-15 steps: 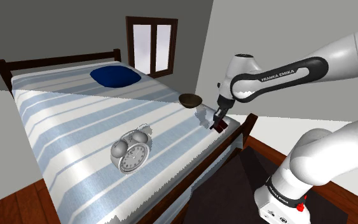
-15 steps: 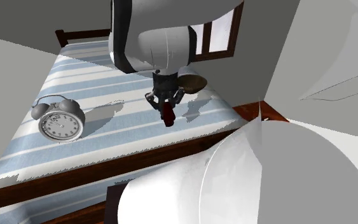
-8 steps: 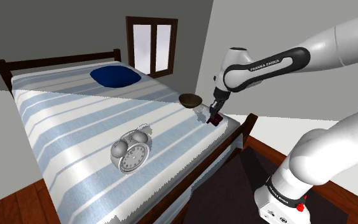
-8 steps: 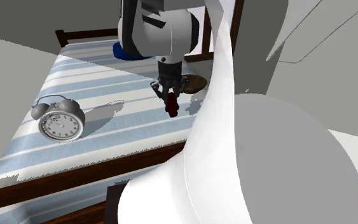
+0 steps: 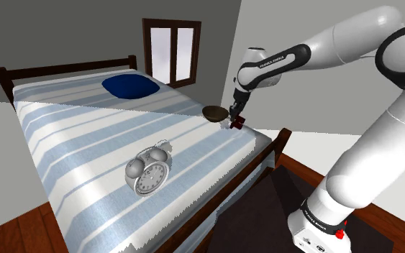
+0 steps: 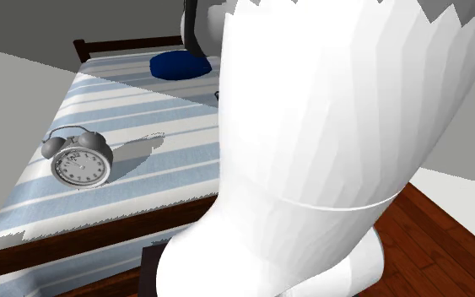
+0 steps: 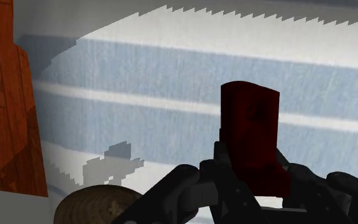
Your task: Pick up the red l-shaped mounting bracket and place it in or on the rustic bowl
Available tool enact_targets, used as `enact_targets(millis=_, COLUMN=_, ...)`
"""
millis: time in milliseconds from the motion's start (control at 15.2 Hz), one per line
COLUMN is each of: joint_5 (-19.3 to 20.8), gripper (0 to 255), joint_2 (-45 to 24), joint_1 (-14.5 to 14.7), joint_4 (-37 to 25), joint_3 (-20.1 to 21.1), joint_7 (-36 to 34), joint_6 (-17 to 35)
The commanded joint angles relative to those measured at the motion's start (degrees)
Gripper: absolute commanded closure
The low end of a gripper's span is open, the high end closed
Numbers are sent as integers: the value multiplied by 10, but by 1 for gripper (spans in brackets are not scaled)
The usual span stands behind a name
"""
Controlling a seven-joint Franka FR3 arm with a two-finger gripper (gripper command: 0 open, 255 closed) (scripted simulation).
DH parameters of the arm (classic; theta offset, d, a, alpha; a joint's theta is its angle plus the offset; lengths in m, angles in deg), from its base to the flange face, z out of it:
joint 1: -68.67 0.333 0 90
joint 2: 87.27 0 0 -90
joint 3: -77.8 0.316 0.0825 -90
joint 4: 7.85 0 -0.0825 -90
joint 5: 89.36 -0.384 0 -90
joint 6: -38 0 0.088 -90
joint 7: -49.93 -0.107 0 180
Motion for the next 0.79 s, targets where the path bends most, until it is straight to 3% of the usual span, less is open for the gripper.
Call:
enact_targets(millis=0, joint_5=-8, gripper=255, joint_2=-44, joint_1=-3, joint_4=-53, joint_3=-5, joint_7=14, joint_6=-10)
enact_targets(millis=726, joint_5=-54, gripper=255, joint_2=-280, joint_1=-45, joint_4=-376, joint_3=-17, joint_7=80, joint_6=-102)
